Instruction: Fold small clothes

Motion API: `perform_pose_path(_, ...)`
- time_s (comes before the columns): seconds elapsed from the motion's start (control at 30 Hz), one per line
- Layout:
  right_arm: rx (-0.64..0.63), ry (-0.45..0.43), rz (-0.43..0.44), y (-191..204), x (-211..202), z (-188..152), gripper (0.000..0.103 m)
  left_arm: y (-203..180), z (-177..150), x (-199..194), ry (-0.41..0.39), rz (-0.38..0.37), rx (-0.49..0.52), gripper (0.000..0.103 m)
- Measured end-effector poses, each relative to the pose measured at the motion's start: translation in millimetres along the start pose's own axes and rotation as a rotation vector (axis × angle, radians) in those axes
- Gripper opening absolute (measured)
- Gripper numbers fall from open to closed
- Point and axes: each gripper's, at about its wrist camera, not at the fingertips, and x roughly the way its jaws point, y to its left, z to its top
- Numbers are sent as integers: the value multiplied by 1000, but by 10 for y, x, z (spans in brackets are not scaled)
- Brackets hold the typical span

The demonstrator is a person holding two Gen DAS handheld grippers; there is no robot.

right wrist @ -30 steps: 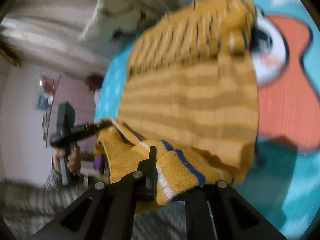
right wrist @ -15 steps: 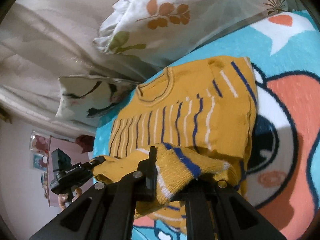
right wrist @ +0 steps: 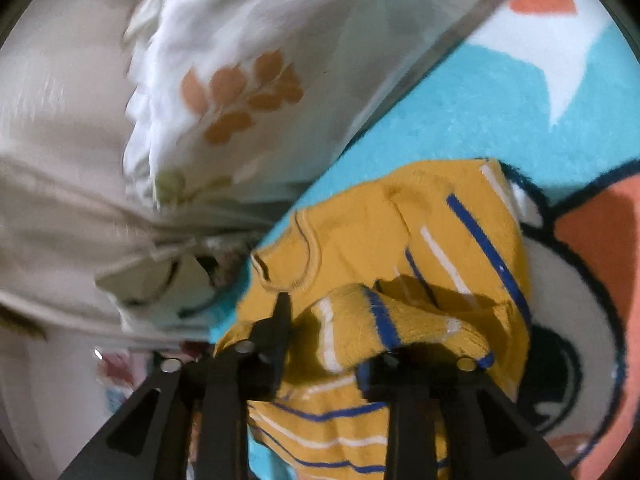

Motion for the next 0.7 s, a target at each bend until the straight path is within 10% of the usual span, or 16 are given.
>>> perform_pose_path(0.4, 79, -82, -70, 20, 177, 247, 48, 12, 83, -272, -73, 69, 45, 56)
perform_pose_path(0.7, -113, -145, -138, 537, 71, 107, 50, 153, -128, -695, -108, 237, 171, 66)
